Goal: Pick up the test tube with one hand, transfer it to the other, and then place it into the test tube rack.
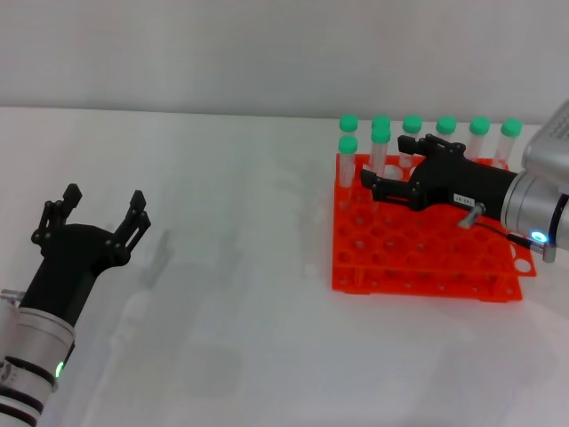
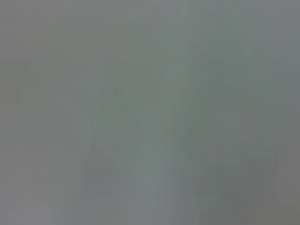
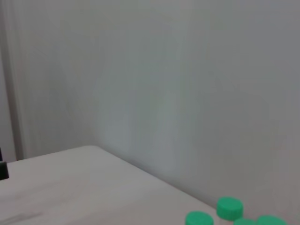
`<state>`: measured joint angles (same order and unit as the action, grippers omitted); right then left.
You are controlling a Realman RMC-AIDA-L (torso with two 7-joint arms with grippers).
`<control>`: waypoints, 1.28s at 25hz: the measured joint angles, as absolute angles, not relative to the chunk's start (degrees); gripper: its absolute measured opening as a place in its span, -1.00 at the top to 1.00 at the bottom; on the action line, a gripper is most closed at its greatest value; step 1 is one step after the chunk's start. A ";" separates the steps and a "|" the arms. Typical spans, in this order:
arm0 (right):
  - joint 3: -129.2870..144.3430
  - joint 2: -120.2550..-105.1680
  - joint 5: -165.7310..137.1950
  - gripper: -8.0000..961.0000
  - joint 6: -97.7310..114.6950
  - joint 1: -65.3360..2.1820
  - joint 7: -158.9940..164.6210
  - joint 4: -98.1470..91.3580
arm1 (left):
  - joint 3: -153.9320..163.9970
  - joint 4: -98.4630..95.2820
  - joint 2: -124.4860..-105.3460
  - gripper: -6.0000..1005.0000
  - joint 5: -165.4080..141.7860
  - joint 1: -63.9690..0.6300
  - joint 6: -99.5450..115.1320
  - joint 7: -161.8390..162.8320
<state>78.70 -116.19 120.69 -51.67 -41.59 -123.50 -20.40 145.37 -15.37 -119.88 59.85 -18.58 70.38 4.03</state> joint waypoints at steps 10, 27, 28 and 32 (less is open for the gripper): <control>79.04 -115.94 122.51 -0.81 -54.24 -34.99 -123.49 -24.05 | 145.37 -14.67 -119.82 -0.77 59.85 -19.30 70.39 4.03; 61.18 -115.61 147.78 -0.81 -57.47 -23.77 -148.78 -15.60 | 144.78 -13.95 -119.83 -0.77 64.25 -20.82 70.24 8.37; 59.75 -115.60 147.85 -0.81 -57.29 -24.02 -149.35 -14.67 | 144.78 -13.94 -119.84 -0.77 64.45 -20.90 70.23 8.93; 56.65 -115.64 147.94 -0.81 -57.28 -23.95 -150.29 -13.45 | 144.69 -13.89 -119.87 -0.77 65.06 -21.20 70.22 9.86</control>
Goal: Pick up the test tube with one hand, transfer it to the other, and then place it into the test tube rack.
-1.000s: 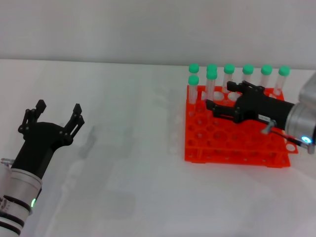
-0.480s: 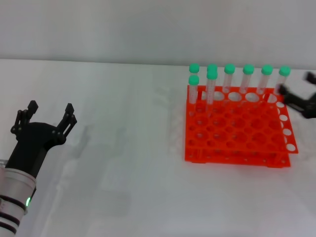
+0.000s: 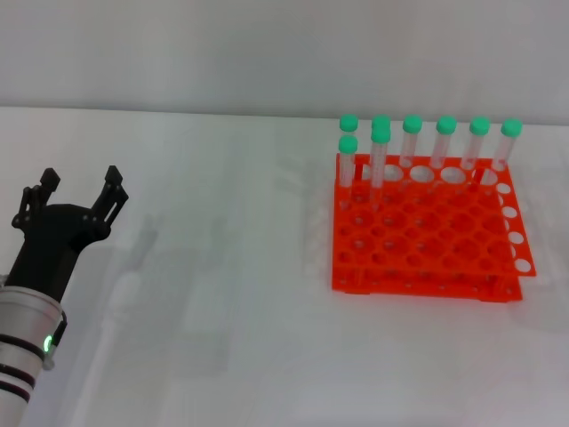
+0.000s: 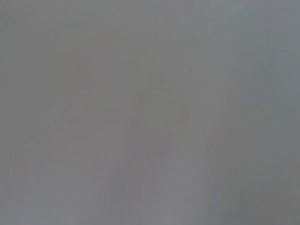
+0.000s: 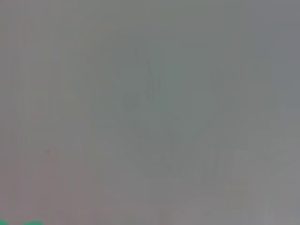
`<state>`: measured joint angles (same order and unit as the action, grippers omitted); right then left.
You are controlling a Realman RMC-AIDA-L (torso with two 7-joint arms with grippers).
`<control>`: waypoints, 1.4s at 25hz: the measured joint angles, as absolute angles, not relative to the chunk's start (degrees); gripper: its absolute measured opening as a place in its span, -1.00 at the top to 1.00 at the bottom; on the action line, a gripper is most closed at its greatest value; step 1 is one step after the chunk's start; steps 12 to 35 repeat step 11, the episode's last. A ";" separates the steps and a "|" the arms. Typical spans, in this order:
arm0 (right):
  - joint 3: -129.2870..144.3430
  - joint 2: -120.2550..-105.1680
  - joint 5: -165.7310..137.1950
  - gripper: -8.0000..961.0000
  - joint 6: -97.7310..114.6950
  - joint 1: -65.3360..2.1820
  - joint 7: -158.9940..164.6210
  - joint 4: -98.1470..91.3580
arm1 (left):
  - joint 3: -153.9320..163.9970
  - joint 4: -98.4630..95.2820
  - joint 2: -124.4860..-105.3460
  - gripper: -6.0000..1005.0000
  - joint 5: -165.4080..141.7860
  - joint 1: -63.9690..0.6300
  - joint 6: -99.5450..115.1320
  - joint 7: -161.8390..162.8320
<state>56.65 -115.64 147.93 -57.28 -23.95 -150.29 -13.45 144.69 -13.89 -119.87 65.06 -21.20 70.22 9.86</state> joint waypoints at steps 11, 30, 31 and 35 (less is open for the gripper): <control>55.80 -115.91 149.14 -0.81 -57.66 -24.23 -155.41 -11.99 | 143.37 -13.22 -119.86 -0.77 65.24 -22.43 69.82 9.85; 55.80 -115.91 149.14 -0.81 -57.66 -24.23 -155.41 -11.99 | 143.37 -13.22 -119.86 -0.77 65.24 -22.43 69.82 9.85; 55.80 -115.91 149.14 -0.81 -57.66 -24.23 -155.41 -11.99 | 143.37 -13.22 -119.86 -0.77 65.24 -22.43 69.82 9.85; 55.80 -115.91 149.14 -0.81 -57.66 -24.23 -155.41 -11.99 | 143.37 -13.22 -119.86 -0.77 65.24 -22.43 69.82 9.85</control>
